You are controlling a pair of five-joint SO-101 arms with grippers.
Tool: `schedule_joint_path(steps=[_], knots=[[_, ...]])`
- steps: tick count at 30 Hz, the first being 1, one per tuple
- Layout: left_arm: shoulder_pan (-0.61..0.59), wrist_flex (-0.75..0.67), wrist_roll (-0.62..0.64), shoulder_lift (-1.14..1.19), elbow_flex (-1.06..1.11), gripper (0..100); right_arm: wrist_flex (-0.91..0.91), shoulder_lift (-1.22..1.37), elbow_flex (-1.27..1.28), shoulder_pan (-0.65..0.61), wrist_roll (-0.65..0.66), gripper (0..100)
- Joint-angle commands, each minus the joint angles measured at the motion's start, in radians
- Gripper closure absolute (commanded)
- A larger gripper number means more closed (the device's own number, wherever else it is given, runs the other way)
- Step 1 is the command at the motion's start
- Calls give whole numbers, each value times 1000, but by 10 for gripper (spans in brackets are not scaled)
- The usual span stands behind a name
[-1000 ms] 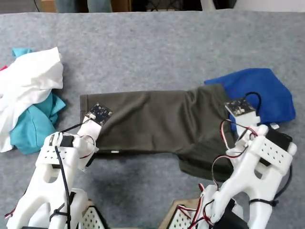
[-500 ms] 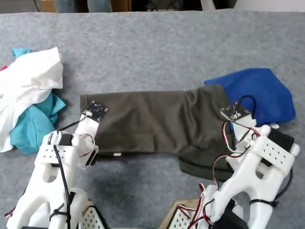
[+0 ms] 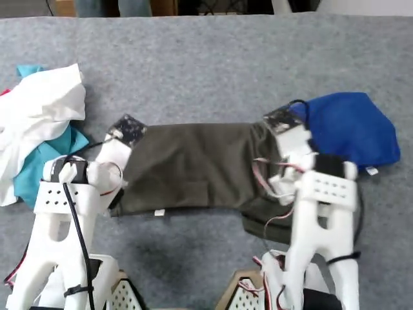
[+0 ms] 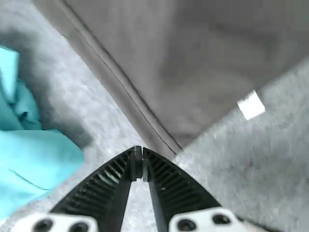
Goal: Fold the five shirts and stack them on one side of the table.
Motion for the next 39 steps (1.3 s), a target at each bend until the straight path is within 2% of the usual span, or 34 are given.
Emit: schedule_joint_path(steps=[1,5,10,15,23,30,34,39], knots=[[-8,-133,104,-9,-48,970,-176,-15,94,-58,-75,985],[-2,-334,219,29,4,970,-230,-15,194,-57,-78,985],[-1,-443,279,167,12,969,-224,-15,249,-57,-71,985],[-1,-460,281,319,-2,970,-135,-16,285,-55,44,985],[-1,-460,281,377,-24,970,187,-24,220,-51,209,985],[-1,-460,281,381,-22,970,308,-24,-8,51,344,984],[-1,-460,281,381,-19,970,242,-16,-124,103,342,984],[-1,-462,281,384,-25,970,-155,13,99,104,341,984]])
